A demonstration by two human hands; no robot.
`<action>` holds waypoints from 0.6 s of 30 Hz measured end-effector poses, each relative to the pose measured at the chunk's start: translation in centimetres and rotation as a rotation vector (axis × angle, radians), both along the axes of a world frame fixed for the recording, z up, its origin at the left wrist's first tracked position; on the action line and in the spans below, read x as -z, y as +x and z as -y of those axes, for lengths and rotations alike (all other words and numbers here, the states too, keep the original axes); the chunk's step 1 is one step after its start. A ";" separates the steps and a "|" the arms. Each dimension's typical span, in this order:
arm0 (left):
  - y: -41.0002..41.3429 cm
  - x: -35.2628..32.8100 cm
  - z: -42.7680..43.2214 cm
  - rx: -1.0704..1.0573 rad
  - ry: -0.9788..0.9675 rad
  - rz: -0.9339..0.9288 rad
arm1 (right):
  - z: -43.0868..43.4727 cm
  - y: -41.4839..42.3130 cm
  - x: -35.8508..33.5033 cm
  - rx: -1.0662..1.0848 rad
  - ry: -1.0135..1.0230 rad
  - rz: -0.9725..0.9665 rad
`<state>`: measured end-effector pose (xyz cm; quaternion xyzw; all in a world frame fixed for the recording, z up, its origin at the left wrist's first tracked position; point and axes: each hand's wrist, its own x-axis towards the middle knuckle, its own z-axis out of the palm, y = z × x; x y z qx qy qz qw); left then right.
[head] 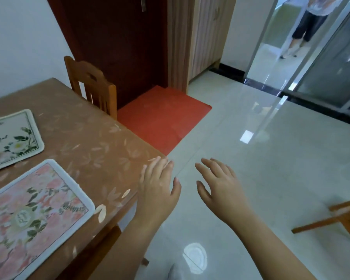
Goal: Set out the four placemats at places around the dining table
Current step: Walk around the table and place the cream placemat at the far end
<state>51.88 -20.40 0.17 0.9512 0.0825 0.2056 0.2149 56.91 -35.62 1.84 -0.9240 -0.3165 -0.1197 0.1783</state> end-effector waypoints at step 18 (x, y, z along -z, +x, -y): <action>22.6 -1.0 -2.0 -0.419 0.020 -0.110 | -6.6 29.7 0.6 -0.439 0.002 -0.156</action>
